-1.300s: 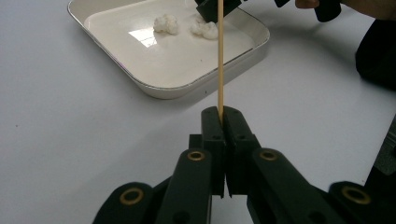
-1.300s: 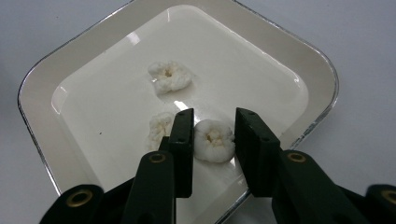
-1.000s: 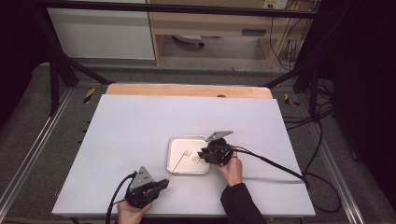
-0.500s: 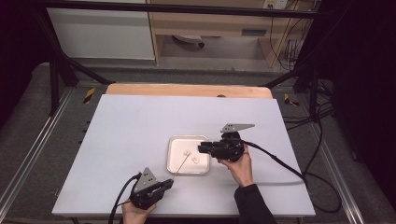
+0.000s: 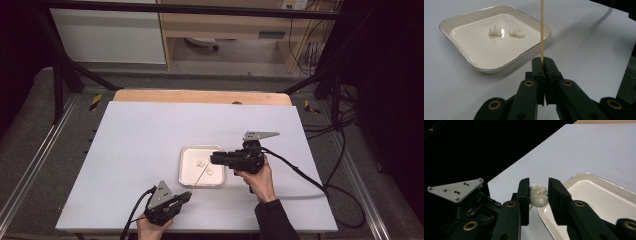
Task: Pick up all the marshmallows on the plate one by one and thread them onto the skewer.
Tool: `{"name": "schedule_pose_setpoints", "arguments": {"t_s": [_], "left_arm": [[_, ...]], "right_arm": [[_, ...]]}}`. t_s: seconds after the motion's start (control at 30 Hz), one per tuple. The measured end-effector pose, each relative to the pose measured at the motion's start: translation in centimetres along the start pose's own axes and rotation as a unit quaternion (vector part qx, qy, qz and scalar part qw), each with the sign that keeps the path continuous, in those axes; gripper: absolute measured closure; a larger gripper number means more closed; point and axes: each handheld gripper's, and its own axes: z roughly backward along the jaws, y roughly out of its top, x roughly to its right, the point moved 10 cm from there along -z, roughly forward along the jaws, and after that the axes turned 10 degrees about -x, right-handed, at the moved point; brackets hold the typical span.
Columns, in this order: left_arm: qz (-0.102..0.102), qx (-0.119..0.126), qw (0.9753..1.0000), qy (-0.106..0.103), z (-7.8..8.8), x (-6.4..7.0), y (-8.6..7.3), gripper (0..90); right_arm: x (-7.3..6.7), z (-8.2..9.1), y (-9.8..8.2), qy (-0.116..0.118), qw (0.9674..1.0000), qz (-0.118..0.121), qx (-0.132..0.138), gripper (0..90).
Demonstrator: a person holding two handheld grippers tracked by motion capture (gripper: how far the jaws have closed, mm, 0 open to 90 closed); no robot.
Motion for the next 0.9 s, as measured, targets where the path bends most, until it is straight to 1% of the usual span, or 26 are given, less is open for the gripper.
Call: {"name": "schedule_pose_setpoints", "arguments": {"t_s": [0.17,0.27,0.4,0.5,0.6,0.7,0.73,0.77,0.8,0.83,0.87,0.9], "left_arm": [[-0.003,0.004,1.0,-0.001,0.0,0.1,0.1,88.3],[-0.002,0.002,1.0,0.003,0.0,0.1,0.0,88.4],[-0.006,-0.005,0.9999,0.008,-0.3,0.1,-0.1,88.4],[-0.013,-0.015,0.9997,0.013,-0.5,0.2,-0.3,88.5],[-0.023,-0.029,0.9991,0.021,-0.7,0.2,-0.4,88.7],[-0.026,-0.037,0.9986,0.025,-0.8,0.2,-0.5,88.7],[-0.025,-0.035,0.9988,0.024,-0.8,0.2,-0.4,88.7],[-0.024,-0.029,0.9991,0.019,-0.7,0.3,-0.3,88.8],[-0.023,-0.022,0.9994,0.014,-0.6,0.4,0.0,88.8],[-0.023,-0.019,0.9994,0.013,-0.6,0.6,0.4,88.8],[-0.026,-0.025,0.9992,0.02,-0.6,0.6,0.6,88.8],[-0.028,-0.031,0.9988,0.028,-0.7,0.5,0.7,88.8]], "right_arm": [[0.1,-0.7,-0.4,0.002,1.0,-0.005,-0.008,72.0],[0.2,-1.0,-0.6,0.007,0.9999,-0.008,-0.013,72.2],[0.0,-1.4,-1.0,0.012,0.9996,-0.013,-0.022,72.5],[0.0,-1.6,-1.3,0.013,0.9994,-0.011,-0.03,73.6],[0.0,-1.8,-1.6,0.013,0.9993,-0.009,-0.034,74.8],[0.0,-2.1,-2.0,0.01,0.9991,-0.005,-0.042,75.7],[0.0,-2.2,-2.1,0.008,0.9989,-0.004,-0.046,75.9],[0.0,-2.3,-2.3,0.007,0.9987,-0.001,-0.051,76.2],[0.0,-2.5,-2.7,0.009,0.9979,0.0,-0.064,76.3],[-0.1,-3.0,-3.2,0.013,0.9967,0.002,-0.08,76.4],[-0.3,-4.0,-4.3,0.015,0.9943,0.007,-0.106,76.3],[-0.3,-4.0,-4.3,0.015,0.9943,0.007,-0.106,76.3]]}}
